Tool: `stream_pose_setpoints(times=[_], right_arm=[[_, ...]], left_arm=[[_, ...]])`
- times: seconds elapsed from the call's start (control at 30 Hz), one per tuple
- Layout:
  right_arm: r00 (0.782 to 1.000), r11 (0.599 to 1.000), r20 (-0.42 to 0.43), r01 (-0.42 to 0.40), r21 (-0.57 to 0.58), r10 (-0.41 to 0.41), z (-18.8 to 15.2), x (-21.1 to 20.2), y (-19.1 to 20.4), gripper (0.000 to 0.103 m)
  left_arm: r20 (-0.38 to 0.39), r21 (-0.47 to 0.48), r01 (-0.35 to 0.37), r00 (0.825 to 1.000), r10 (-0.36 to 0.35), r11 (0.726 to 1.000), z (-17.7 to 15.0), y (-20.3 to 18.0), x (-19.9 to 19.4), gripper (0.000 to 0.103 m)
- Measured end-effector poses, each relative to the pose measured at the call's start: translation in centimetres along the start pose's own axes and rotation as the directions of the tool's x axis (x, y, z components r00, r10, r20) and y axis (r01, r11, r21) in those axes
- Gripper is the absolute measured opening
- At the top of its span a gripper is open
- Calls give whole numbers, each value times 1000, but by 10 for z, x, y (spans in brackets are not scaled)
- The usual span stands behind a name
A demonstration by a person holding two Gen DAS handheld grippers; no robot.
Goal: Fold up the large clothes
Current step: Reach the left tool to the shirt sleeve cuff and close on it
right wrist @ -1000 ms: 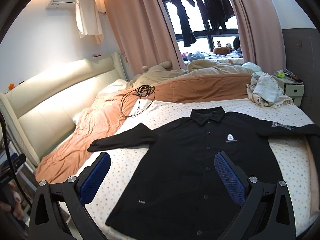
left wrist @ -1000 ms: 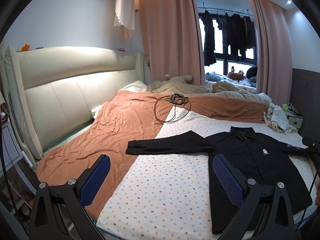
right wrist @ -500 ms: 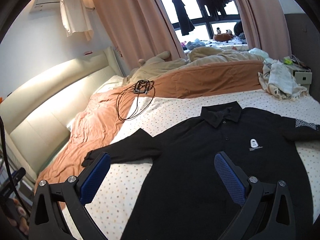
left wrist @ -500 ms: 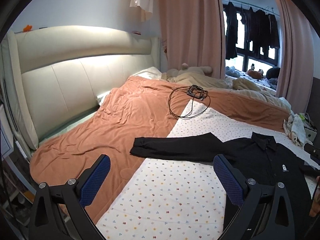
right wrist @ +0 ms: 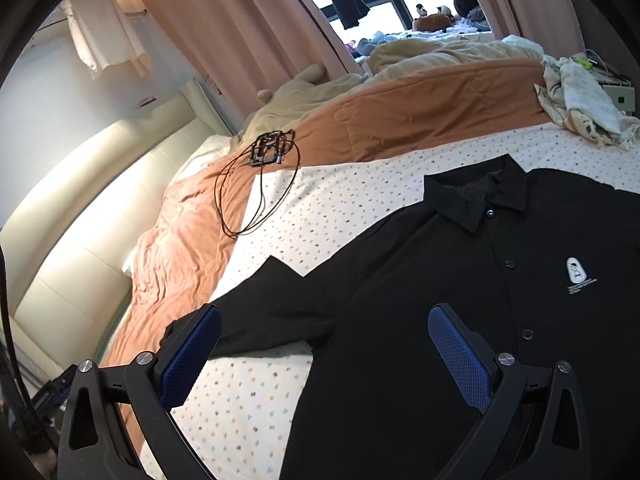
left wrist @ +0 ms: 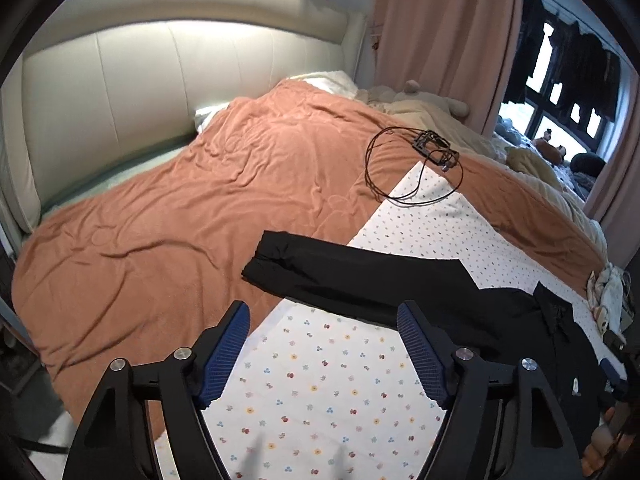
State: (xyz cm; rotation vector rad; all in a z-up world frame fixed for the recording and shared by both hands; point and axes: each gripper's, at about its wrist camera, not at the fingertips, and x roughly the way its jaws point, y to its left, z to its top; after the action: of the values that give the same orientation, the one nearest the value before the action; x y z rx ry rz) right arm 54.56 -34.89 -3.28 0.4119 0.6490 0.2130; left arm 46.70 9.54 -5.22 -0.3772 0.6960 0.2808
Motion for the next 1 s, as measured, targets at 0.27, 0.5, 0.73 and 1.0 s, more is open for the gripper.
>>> stream_pose_setpoints(times=[0.27, 0.5, 0.73, 1.0], right_arm=[[995, 999, -104, 13, 33, -9, -2, 67, -15, 75], [980, 996, -198, -11, 85, 28, -5, 121, -32, 50], [956, 983, -268, -75, 169, 119, -18, 160, -34, 30], [940, 965, -288, -118, 232, 184, -27, 186, -38, 23]], left_arm=[[-91, -145, 7, 996, -20, 989, 9, 11, 75, 59], [-185, -176, -40, 983, 7, 984, 4, 20, 142, 53], [-279, -261, -113, 960, 37, 959, -8, 50, 208, 53], [-245, -239, -169, 963, 109, 956, 4, 62, 234, 14]])
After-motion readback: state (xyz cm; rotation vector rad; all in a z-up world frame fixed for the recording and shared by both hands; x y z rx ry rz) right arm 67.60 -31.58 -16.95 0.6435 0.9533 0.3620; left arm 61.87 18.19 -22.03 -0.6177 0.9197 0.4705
